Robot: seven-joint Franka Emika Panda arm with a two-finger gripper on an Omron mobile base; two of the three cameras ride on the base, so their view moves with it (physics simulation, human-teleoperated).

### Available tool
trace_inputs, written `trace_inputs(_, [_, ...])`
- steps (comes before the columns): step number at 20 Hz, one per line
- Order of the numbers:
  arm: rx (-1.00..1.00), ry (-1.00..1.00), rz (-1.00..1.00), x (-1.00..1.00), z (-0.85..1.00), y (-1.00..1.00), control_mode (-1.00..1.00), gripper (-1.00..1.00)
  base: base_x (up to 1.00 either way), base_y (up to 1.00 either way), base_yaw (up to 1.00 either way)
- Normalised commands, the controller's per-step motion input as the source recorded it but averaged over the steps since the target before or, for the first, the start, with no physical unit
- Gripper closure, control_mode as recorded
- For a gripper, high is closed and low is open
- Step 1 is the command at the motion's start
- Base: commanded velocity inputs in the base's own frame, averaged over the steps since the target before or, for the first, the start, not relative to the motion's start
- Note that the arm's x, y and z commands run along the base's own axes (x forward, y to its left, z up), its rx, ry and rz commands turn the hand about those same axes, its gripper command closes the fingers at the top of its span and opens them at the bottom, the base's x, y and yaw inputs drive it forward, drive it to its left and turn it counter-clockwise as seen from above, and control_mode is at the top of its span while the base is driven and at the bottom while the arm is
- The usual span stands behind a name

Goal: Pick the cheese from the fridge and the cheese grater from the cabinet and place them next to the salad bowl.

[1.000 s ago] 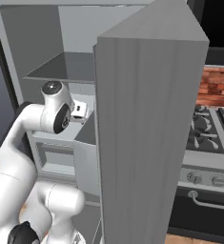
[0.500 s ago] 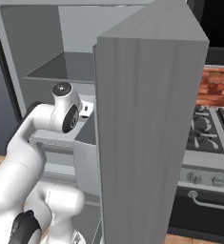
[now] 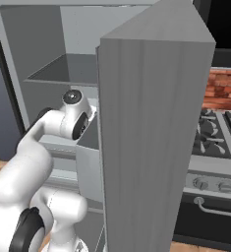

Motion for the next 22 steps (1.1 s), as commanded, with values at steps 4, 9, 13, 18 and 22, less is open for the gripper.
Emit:
trace_inputs(4, [0.00, -0.03, 0.00, 0.27, -0.03, -0.06, -1.00, -1.00, 0.00, 0.00, 0.00])
trace_inputs(9, [0.00, 0.00, 0.00, 0.33, -0.01, 0.00, -1.00, -1.00, 0.00, 0.00, 0.00])
trace_inputs(13, [0.00, 0.00, 0.00, 0.27, -0.04, 0.00, -1.00, -1.00, 0.00, 0.00, 0.00])
trace_inputs(18, [0.00, 0.00, 0.00, 0.25, -0.04, 0.00, -1.00, -1.00, 0.00, 0.00, 0.00])
trace_inputs(22, [0.00, 0.00, 0.00, 0.19, -0.18, 0.00, -1.00, -1.00, 0.00, 0.00, 0.00])
